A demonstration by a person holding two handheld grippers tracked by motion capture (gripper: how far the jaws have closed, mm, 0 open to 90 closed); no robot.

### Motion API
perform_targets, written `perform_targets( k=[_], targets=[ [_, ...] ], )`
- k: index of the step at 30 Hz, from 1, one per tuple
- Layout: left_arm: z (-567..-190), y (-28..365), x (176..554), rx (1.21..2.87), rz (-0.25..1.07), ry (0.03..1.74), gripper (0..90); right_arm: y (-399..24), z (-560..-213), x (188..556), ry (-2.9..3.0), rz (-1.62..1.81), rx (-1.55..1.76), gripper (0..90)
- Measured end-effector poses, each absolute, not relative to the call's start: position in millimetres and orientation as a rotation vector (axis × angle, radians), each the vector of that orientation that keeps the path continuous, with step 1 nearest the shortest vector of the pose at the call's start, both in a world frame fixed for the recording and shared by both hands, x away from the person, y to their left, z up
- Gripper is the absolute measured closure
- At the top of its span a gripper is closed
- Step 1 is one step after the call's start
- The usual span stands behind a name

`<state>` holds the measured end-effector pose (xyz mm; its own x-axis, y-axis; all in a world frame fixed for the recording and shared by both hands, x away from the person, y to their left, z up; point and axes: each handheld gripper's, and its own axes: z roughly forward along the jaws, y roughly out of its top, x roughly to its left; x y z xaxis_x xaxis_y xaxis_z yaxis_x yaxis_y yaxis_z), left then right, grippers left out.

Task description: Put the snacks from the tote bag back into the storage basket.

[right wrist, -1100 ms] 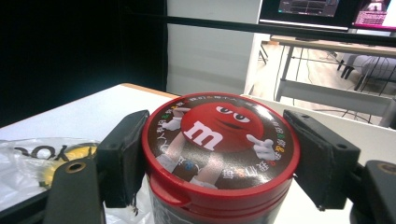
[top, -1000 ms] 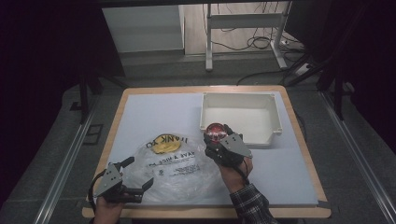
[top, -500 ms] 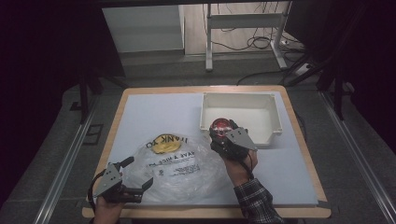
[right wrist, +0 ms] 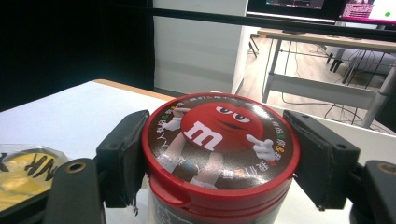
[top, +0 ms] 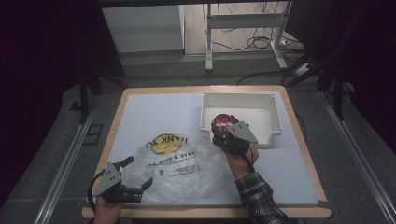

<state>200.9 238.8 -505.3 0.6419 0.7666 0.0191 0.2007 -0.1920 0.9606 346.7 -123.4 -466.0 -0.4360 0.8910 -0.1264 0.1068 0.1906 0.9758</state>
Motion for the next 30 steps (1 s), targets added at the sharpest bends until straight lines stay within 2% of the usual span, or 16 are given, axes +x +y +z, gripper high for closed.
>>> perform_targets(
  k=[30],
  targets=[
    [-504.4, 239.9, 200.2, 1.718, 0.628, 0.786, 0.4, -119.3, -479.6, 391.1, 1.708, 1.349, 0.941, 26.4]
  ],
)
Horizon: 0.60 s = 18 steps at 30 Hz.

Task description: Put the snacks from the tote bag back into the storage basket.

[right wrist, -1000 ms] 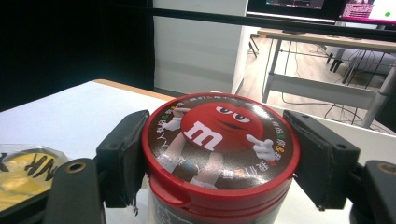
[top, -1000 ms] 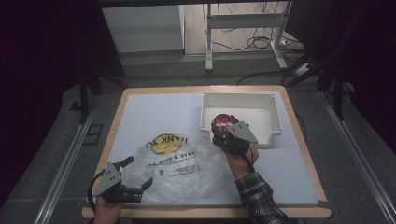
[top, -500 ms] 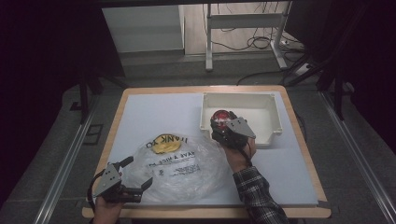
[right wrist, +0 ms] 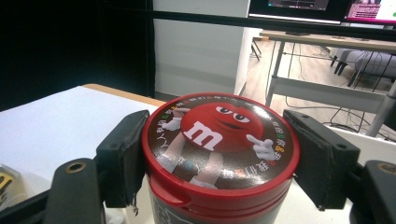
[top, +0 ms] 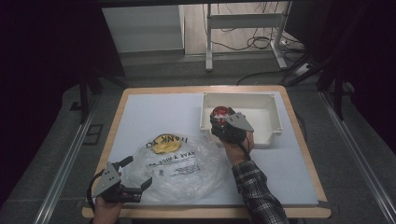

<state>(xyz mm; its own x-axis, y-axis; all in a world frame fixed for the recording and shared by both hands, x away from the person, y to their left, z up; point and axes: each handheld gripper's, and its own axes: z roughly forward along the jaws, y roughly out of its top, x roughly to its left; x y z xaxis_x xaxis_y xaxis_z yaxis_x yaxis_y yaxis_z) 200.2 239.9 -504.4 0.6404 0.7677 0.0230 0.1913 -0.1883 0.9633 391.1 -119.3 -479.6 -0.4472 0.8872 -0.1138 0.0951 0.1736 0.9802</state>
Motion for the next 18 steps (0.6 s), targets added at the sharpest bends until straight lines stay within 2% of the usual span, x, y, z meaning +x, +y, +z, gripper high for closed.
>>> perform_targets(
  k=[18],
  targets=[
    [-503.6, 241.1, 199.5, 1.706, 0.629, 0.778, 0.4, -108.0, -482.8, 416.7, 1.716, 1.346, 0.919, 26.4]
  ],
)
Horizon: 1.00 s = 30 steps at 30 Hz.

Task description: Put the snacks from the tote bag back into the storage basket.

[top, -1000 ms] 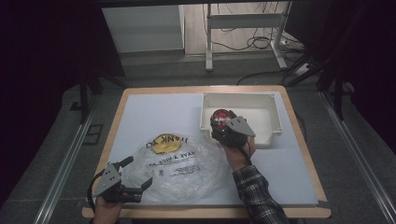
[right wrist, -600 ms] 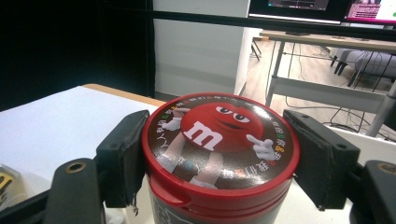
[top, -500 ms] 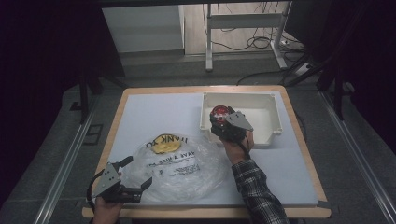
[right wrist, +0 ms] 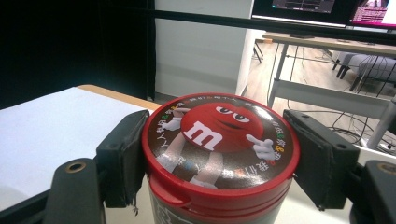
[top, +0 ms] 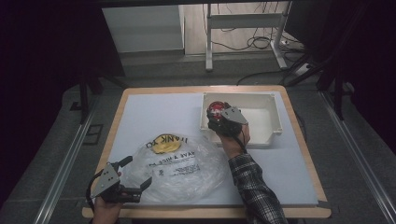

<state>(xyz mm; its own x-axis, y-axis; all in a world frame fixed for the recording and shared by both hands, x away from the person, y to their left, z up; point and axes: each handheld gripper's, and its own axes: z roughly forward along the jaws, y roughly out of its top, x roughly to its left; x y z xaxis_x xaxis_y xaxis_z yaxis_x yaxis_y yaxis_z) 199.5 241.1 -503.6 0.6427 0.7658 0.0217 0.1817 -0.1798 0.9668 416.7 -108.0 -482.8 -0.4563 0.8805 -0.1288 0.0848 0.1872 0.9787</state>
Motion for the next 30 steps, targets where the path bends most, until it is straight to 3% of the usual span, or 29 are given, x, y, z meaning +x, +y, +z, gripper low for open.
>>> perform_targets(
  k=[30],
  targets=[
    [-503.6, 241.9, 199.5, 1.705, 0.630, 0.776, 0.4, -105.3, -496.7, 465.4, 1.722, 1.326, 0.926, 26.4]
  ],
)
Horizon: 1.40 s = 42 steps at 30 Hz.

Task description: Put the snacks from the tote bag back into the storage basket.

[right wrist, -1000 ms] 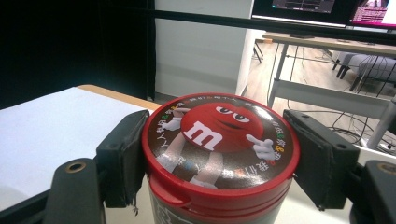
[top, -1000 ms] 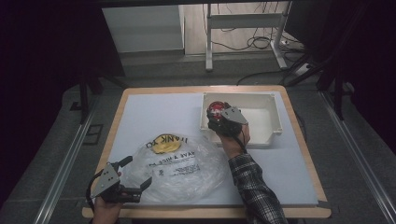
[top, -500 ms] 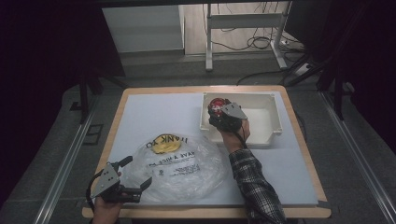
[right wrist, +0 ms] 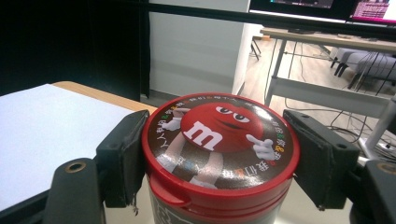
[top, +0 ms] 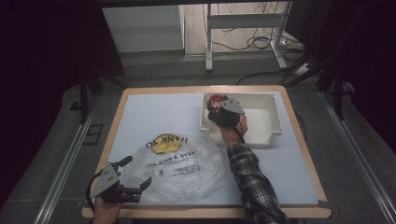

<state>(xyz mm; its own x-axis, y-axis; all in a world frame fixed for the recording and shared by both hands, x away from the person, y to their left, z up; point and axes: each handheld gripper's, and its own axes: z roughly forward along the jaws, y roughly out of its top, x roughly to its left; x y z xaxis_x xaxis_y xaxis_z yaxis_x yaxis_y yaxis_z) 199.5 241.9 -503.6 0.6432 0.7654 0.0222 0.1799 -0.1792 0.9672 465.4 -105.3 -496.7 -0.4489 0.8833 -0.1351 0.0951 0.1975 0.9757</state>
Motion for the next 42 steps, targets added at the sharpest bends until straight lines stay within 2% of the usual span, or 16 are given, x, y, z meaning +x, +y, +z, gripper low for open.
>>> perform_targets(
  k=[42],
  targets=[
    [-503.6, 242.9, 199.4, 1.700, 0.627, 0.776, 0.4, -91.8, -514.5, 506.6, 1.852, 1.265, 0.942, 26.3]
  ],
)
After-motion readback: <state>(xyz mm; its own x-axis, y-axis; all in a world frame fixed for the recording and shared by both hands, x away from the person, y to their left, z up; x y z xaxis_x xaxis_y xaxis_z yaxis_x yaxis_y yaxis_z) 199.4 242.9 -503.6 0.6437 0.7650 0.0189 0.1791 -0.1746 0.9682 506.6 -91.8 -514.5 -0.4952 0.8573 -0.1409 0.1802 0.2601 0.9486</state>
